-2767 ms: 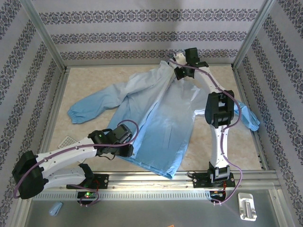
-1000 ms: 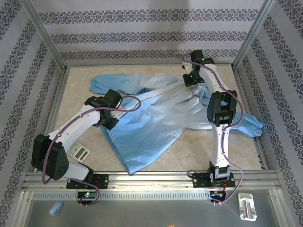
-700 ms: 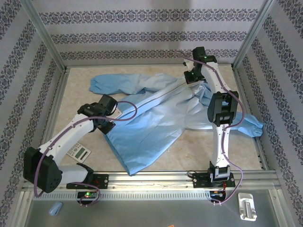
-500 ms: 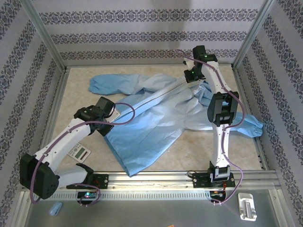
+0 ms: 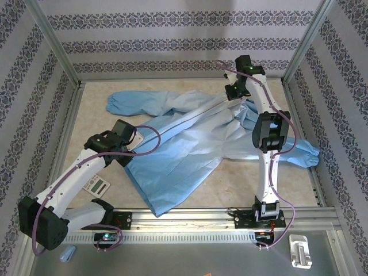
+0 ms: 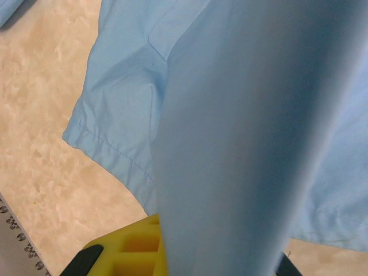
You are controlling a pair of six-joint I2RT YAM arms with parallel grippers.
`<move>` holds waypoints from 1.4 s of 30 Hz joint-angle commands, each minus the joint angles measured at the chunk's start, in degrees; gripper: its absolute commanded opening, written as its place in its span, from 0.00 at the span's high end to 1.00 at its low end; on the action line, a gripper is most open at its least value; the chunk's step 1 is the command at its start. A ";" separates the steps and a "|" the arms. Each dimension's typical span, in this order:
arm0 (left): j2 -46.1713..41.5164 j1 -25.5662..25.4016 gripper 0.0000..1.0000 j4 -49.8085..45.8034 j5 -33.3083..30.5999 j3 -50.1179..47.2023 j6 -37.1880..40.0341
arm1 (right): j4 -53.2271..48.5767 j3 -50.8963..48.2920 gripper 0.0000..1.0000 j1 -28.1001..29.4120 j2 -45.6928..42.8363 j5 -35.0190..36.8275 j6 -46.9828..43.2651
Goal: Zip up the jacket
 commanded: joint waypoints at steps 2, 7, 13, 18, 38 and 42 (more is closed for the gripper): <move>-1.94 1.08 1.00 -5.31 -3.83 -0.70 -1.34 | 2.78 5.34 1.00 -2.76 1.48 10.05 1.20; -1.74 1.42 1.00 -5.05 -4.94 -0.97 -1.54 | 1.44 11.94 1.00 -3.07 4.07 11.07 0.79; -0.38 5.55 1.00 -5.13 -5.83 0.26 -2.77 | 0.92 14.23 1.00 -4.12 4.96 10.86 1.20; 1.67 9.36 1.00 -4.89 -4.97 2.01 -3.40 | 1.08 14.50 1.00 -4.69 4.79 10.61 0.88; 14.33 18.77 1.00 3.01 2.35 10.12 -2.19 | 2.59 19.51 1.00 -3.38 3.96 4.31 2.25; 16.67 20.57 1.00 4.24 2.15 12.20 -2.23 | 2.52 19.96 1.00 -2.61 3.47 3.25 2.01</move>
